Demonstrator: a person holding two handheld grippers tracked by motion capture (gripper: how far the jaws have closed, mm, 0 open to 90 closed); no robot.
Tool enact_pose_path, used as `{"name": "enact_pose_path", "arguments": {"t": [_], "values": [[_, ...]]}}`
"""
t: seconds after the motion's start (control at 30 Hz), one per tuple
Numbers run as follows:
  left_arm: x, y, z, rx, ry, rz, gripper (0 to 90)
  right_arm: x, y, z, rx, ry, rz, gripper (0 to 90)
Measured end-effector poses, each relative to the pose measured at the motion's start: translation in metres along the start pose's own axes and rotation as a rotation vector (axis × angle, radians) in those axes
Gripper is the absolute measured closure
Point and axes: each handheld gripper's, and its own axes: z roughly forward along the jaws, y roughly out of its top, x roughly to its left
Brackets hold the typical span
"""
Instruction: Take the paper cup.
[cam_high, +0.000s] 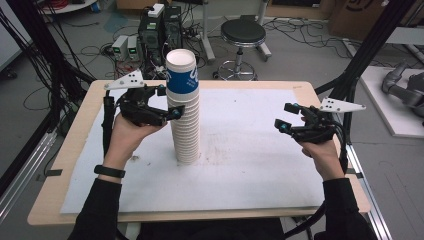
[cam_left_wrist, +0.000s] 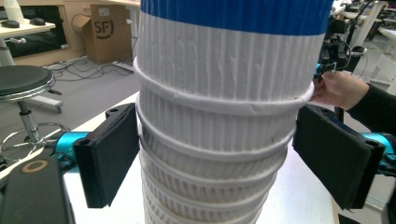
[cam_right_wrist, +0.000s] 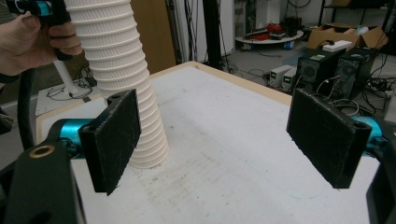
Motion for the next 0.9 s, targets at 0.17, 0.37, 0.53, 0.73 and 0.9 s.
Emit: {"name": "enact_pose_path", "arguments": {"t": [0.17, 0.37, 0.53, 0.73, 0.9], "values": [[0.002, 0.001, 0.005, 0.004, -0.014, -0.009, 12.5, 0.000, 0.000, 0.000, 0.001, 0.001, -0.002, 17.9], [0.005, 0.002, 0.011, 0.002, -0.030, -0.011, 10.7, 0.001, 0.000, 0.002, 0.008, 0.011, 0.001, 17.9], [0.007, 0.002, 0.017, -0.004, -0.046, -0.023, 10.4, 0.001, 0.000, 0.003, 0.006, 0.014, -0.004, 17.9], [0.009, 0.000, 0.019, -0.022, -0.065, -0.030, 10.4, 0.003, 0.001, 0.004, 0.009, 0.024, -0.007, 17.9], [0.009, -0.001, 0.018, -0.027, -0.062, -0.019, 10.8, 0.004, 0.001, 0.006, 0.014, 0.038, -0.004, 17.9]]}}
